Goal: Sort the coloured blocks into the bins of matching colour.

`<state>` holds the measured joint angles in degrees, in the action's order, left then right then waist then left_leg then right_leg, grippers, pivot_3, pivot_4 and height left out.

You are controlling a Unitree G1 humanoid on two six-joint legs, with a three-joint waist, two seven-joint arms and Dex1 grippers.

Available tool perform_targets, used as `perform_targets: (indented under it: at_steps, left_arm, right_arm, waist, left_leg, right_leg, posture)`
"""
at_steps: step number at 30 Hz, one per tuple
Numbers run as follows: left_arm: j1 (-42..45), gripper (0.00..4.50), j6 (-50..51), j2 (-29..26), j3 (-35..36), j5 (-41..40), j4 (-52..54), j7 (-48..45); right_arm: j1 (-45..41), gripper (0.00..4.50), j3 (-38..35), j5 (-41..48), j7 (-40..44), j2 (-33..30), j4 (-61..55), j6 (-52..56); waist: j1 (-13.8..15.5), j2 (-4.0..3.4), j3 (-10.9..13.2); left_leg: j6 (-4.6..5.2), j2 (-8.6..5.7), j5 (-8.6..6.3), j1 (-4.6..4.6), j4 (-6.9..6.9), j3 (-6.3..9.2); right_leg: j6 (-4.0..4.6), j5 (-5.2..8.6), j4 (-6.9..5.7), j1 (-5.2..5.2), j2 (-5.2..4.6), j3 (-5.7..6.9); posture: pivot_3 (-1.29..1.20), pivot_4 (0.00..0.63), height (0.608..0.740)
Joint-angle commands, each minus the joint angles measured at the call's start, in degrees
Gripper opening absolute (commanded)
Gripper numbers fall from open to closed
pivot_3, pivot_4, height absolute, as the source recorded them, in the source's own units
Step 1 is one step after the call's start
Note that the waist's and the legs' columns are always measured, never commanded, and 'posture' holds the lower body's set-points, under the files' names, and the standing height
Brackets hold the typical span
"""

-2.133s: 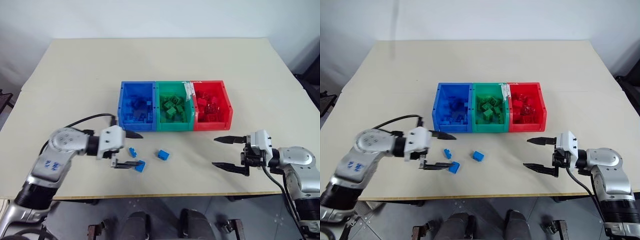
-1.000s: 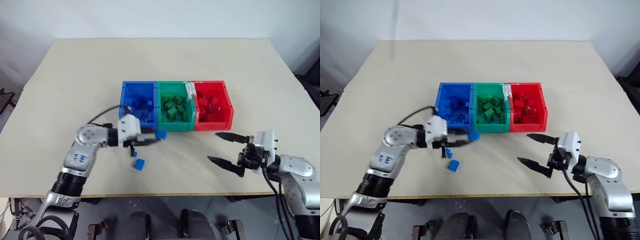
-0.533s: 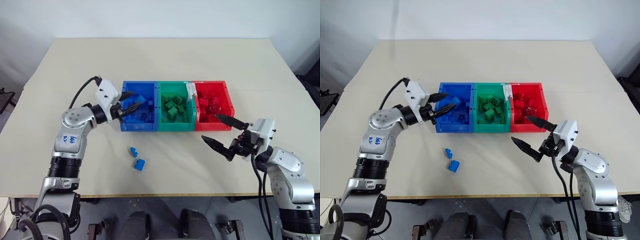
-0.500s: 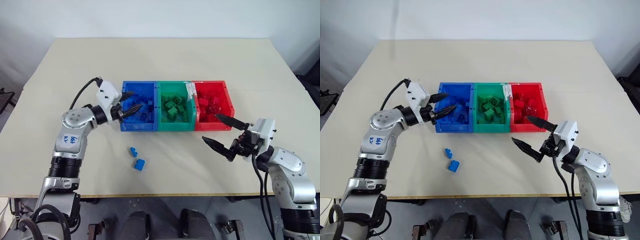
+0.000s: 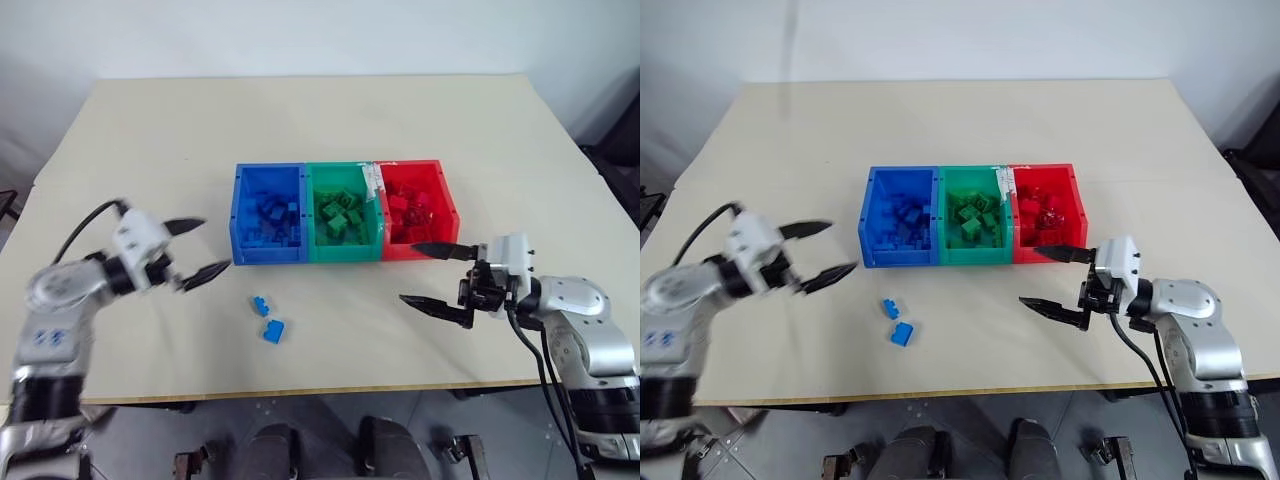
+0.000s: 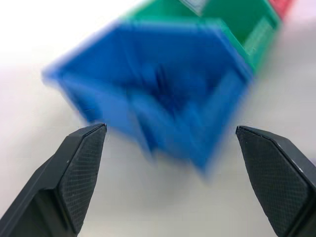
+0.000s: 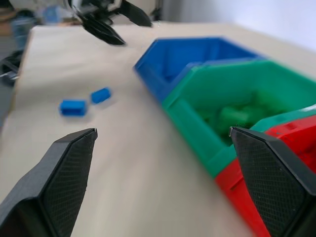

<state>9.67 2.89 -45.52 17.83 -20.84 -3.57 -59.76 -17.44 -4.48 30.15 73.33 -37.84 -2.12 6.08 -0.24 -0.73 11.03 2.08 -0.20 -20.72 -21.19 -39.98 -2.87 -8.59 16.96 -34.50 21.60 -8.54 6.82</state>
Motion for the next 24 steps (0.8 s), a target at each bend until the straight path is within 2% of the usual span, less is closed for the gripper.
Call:
perform_targets:
  at_steps: [1, 5, 11, 13, 16, 21, 24]
  left_arm:
    - [-4.9, 4.48, -4.5, -2.9, 7.1, -1.5, -2.2, -2.7]
    - [-9.5, 4.48, -6.5, -4.3, 8.8, -1.5, -4.3, -5.1]
    - [-10.0, 4.48, -3.8, -7.6, -0.4, -0.7, 9.7, -10.5]
    - [-7.5, 4.48, -0.2, -8.1, -3.6, -2.4, 14.0, -10.9]
    - [-3.2, 4.48, 2.8, -8.0, -10.9, 0.0, 18.1, -11.3]
    - [5.7, 4.48, 6.1, -5.0, -23.5, 8.9, 17.8, -9.0]
    - [10.1, 4.48, 8.3, -3.6, -28.7, 12.1, 16.2, -9.3]
  right_arm:
    - [-1.9, 4.5, 2.1, -1.0, 4.2, -0.7, 1.4, -1.8]
    - [-3.9, 4.5, 3.5, -2.2, 6.4, -0.4, 4.5, -3.1]
    - [-2.9, 4.5, 2.7, -2.1, 7.5, -1.8, 5.0, -2.9]
    - [-2.1, 4.5, 2.1, -1.8, 7.7, -2.6, 4.6, -2.4]
    - [-0.9, 4.5, 1.4, -1.6, 7.9, -4.2, 4.2, -2.1]
    - [1.7, 4.5, -0.1, -1.7, 7.0, -6.2, 3.6, -1.5]
    - [4.0, 4.5, -0.9, -2.2, 6.5, -7.1, 2.7, -1.7]
  waist:
    - [0.2, 0.0, 0.0]
    - [1.3, 0.01, 0.0]
    - [1.5, 0.01, 0.0]
    - [1.4, 0.0, 0.0]
    - [1.4, 0.0, 0.0]
    - [1.5, 0.0, 0.0]
    - [1.6, 0.01, 0.0]
  left_leg:
    - [-0.01, 0.01, 0.0, -0.01, -0.01, 0.0]
    - [0.02, -0.05, 0.0, -0.03, -0.09, 0.05]
    - [-0.01, -0.06, -0.03, -0.07, -0.06, 0.18]
    - [-0.01, -0.06, -0.05, -0.06, -0.02, 0.14]
    - [-0.01, -0.04, -0.05, -0.05, 0.0, 0.1]
    - [-0.01, -0.03, -0.04, -0.02, -0.03, -0.05]
    - [0.0, -0.04, -0.03, -0.03, -0.05, -0.09]
  right_leg:
    - [0.0, 0.0, 0.02, 0.0, 0.0, 0.0]
    - [0.0, -0.01, 0.0, -0.05, -0.09, 0.01]
    - [0.03, -0.03, -0.01, -0.03, -0.1, 0.05]
    - [0.04, -0.03, 0.0, -0.01, -0.09, 0.02]
    - [0.05, -0.03, -0.01, -0.01, -0.04, 0.03]
    - [0.04, -0.03, -0.01, -0.01, 0.02, 0.0]
    - [0.04, -0.03, -0.01, -0.01, 0.03, -0.01]
  posture:
    - [0.0, 0.15, 0.74]
    - [0.0, 0.15, 0.74]
    - [0.0, 0.15, 0.74]
    - [0.0, 0.15, 0.74]
    - [0.0, 0.15, 0.74]
    - [0.0, 0.15, 0.74]
    - [0.0, 0.15, 0.74]
